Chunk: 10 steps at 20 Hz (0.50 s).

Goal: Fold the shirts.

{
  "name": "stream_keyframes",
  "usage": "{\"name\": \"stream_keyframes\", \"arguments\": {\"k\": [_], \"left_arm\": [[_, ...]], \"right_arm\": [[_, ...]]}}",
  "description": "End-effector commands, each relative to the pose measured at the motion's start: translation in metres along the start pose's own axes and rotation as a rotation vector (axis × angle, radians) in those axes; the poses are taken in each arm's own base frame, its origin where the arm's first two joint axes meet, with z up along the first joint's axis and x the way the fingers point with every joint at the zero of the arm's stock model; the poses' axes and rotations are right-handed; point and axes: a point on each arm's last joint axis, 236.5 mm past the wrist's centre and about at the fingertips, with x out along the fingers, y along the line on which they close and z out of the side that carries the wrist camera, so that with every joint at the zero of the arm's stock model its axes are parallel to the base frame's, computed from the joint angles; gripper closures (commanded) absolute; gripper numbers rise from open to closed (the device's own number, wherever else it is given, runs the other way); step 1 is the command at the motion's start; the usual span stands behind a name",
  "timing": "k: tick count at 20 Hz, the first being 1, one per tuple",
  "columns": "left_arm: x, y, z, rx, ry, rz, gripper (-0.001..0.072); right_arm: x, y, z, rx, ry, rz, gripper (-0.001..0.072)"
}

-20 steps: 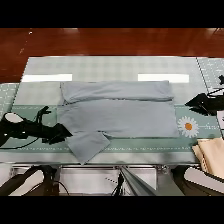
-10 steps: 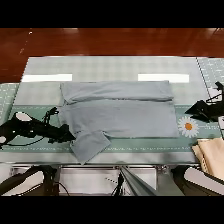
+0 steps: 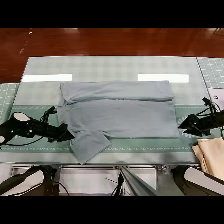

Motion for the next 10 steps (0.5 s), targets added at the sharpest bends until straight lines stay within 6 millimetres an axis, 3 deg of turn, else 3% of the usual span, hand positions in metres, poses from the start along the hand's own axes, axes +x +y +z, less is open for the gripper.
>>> {"name": "stream_keyframes", "arguments": {"k": [1,4,9,10], "left_arm": [[-0.001,-0.009,0.003,0.005,-0.013,-0.037,0.0678],[-0.001,-0.016,0.007,-0.007,-0.029,-0.066,0.0677],[-0.002,-0.020,0.011,0.007,-0.046,-0.085,0.0677],[-0.002,-0.020,0.012,0.007,-0.049,-0.083,0.0678]], "right_arm": [[0.019,-0.003,-0.009,0.039,0.008,0.014,0.0212],[0.029,0.006,0.004,0.074,-0.061,0.067,0.0229],[0.048,0.018,0.014,-0.013,-0.085,-0.029,0.0229],[0.051,0.023,0.015,-0.032,-0.083,-0.035,0.0278]]}}
